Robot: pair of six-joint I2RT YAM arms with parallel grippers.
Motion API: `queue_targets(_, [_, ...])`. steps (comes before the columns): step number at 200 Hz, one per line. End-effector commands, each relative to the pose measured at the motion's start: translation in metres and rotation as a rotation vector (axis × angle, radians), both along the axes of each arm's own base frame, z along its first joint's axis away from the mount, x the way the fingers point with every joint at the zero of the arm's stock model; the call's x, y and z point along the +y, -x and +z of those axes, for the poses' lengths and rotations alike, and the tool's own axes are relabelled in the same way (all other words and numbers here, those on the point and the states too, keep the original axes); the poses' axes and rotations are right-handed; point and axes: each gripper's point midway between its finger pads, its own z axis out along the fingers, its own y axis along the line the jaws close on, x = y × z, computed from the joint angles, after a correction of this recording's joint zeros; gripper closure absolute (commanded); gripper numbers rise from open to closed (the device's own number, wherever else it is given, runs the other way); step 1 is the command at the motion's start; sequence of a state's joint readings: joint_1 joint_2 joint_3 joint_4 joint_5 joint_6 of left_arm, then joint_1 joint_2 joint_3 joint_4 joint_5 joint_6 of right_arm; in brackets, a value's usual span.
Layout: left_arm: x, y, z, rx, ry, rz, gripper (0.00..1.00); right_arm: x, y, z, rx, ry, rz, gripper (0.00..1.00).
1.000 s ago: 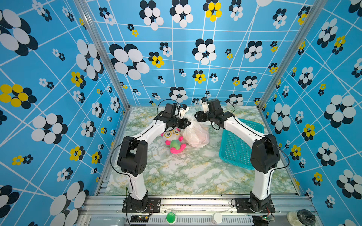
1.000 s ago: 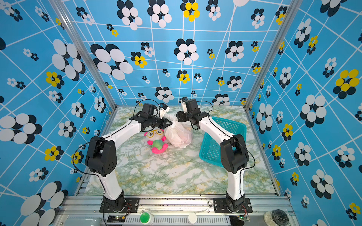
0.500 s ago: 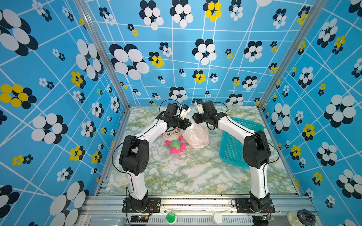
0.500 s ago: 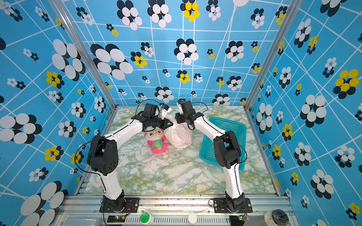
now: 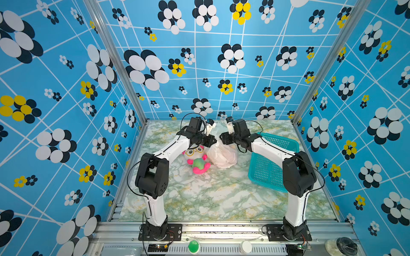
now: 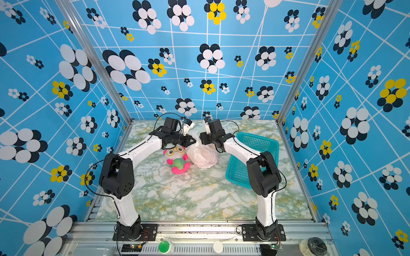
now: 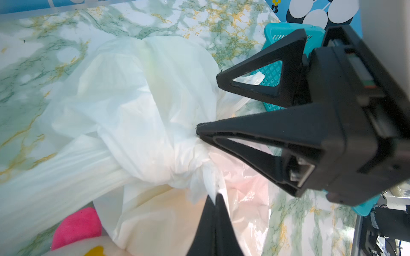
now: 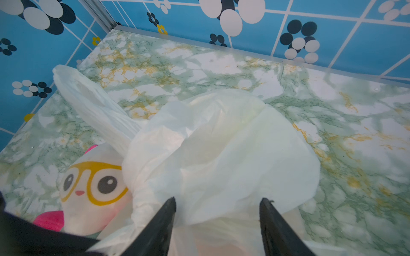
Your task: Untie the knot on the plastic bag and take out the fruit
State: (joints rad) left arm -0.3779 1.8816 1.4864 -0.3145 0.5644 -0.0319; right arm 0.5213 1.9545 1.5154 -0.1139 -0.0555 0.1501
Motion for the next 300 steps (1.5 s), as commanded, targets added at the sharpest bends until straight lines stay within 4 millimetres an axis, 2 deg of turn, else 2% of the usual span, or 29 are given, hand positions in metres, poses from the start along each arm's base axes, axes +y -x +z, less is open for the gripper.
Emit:
queue_targets(1, [-0.002, 0.0, 0.015, -0.048, -0.005, -0.01, 1.0, -0.002, 0.005, 0.02, -0.054, -0.029, 0.0, 0.38])
queue_targets(19, [-0.002, 0.002, 0.013, -0.043, -0.006, -0.011, 1.0, -0.009, 0.01, 0.027, -0.094, -0.014, -0.001, 0.37])
queue_targets(37, [-0.004, 0.003, 0.012, -0.041, -0.012, -0.013, 1.0, -0.013, 0.015, 0.023, -0.114, 0.008, 0.011, 0.37])
queue_targets(71, [-0.005, 0.005, 0.012, -0.046, -0.029, -0.018, 1.0, -0.019, 0.008, 0.018, -0.125, 0.064, -0.011, 0.36])
queue_targets(85, [-0.006, 0.006, 0.012, -0.048, -0.029, -0.021, 1.0, -0.017, 0.005, 0.014, -0.114, 0.074, -0.007, 0.36])
queue_targets(87, [-0.006, 0.007, 0.02, -0.063, -0.023, -0.021, 1.0, -0.017, 0.005, 0.014, -0.113, 0.075, -0.008, 0.36])
queue_targets(93, [-0.006, 0.009, 0.024, -0.073, -0.02, -0.024, 1.0, -0.017, 0.003, 0.012, -0.108, 0.077, -0.008, 0.35])
queue_targets(139, [-0.011, 0.013, 0.021, -0.09, -0.057, -0.028, 1.0, -0.001, -0.003, 0.01, -0.092, 0.051, 0.024, 0.34])
queue_targets(178, [-0.01, 0.011, 0.024, -0.102, -0.081, -0.017, 1.0, 0.011, 0.004, 0.004, -0.098, 0.066, 0.084, 0.27])
queue_targets(218, [-0.008, 0.008, 0.021, -0.101, -0.093, -0.001, 1.0, 0.005, 0.007, -0.012, -0.106, 0.098, 0.084, 0.25])
queue_targets(252, [-0.011, 0.012, 0.02, -0.103, -0.105, -0.017, 1.0, 0.002, -0.012, -0.018, -0.111, 0.126, 0.017, 0.26])
queue_targets(261, [-0.013, 0.014, 0.021, -0.11, -0.109, -0.023, 1.0, 0.001, -0.018, -0.02, -0.11, 0.137, -0.007, 0.3])
queue_targets(268, [-0.013, 0.015, 0.022, -0.116, -0.112, -0.026, 1.0, 0.002, -0.023, -0.018, -0.113, 0.14, -0.02, 0.38])
queue_targets(271, [-0.013, 0.015, 0.023, -0.119, -0.112, -0.026, 1.0, 0.002, -0.024, -0.019, -0.112, 0.143, -0.024, 0.43])
queue_targets(281, [-0.013, 0.015, 0.026, -0.128, -0.111, -0.032, 1.0, 0.003, -0.029, -0.017, -0.111, 0.144, -0.03, 0.74])
queue_targets(288, [-0.013, 0.015, 0.027, -0.133, -0.109, -0.033, 1.0, 0.003, -0.031, -0.017, -0.11, 0.146, -0.043, 0.92])
queue_targets(293, [-0.014, 0.016, 0.028, -0.136, -0.108, -0.034, 1.0, 0.0, -0.032, -0.018, -0.108, 0.152, -0.058, 1.0])
queue_targets(300, [-0.013, 0.016, 0.027, -0.138, -0.11, -0.032, 1.0, -0.005, -0.034, -0.016, -0.115, 0.16, -0.087, 1.0])
